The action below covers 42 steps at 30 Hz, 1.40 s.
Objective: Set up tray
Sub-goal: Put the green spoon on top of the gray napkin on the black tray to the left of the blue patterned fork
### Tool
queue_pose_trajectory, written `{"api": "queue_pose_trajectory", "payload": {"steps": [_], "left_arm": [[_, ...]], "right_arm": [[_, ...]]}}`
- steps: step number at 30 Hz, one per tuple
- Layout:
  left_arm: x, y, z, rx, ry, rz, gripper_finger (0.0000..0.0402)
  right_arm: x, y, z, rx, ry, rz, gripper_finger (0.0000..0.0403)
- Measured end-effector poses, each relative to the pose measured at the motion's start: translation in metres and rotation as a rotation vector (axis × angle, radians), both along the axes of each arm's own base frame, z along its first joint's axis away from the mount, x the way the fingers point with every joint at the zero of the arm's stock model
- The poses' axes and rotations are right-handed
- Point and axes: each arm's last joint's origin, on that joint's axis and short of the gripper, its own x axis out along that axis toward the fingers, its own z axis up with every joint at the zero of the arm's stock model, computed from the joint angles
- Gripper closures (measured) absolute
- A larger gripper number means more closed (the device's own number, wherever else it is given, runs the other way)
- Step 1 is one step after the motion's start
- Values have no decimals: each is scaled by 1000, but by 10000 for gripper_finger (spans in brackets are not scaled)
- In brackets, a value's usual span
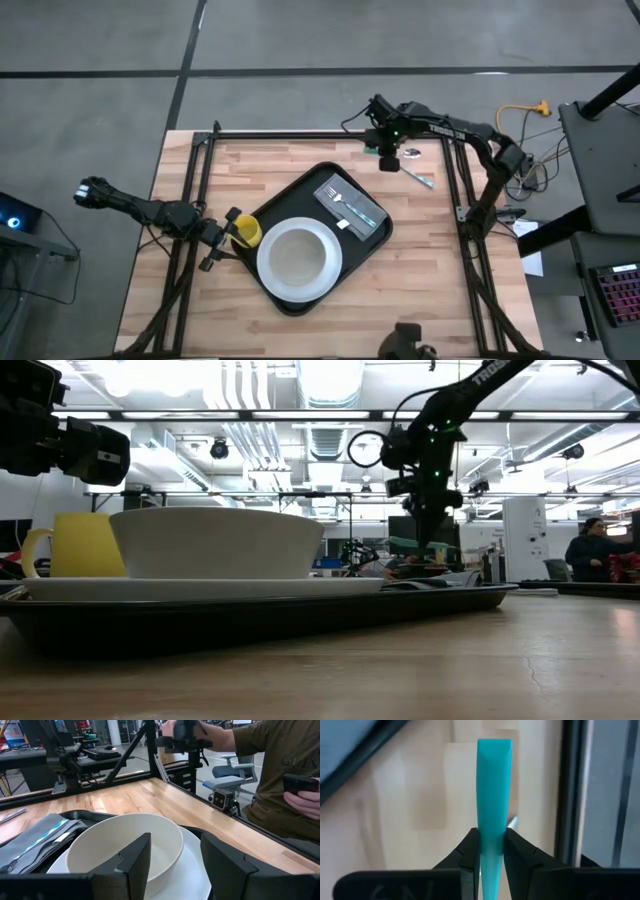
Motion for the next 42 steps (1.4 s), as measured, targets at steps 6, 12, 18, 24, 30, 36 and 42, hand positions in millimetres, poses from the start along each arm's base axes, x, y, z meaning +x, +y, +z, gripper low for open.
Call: {"api": "queue_pose_trajectory", "payload": {"steps": [6,12,18,24,30,36,42], "left_arm": [[0,0,0,0,0,0,242],[0,0,0,0,0,0,242],[0,0,0,0,0,0,242],[0,0,0,0,1,0,242],[0,0,0,0,0,0,242],[0,0,0,0,0,0,242],[0,0,0,0,0,0,242]], "right_arm": [[7,15,1,11,31,95,356],[15,27,3,7,38,166,356],[23,38,7,-3,47,258,356],[31,48,12,-8,38,287,356],[36,57,13,7,31,254,356],[37,65,12,45,46,172,356],[38,69,12,60,52,137,356]]}}
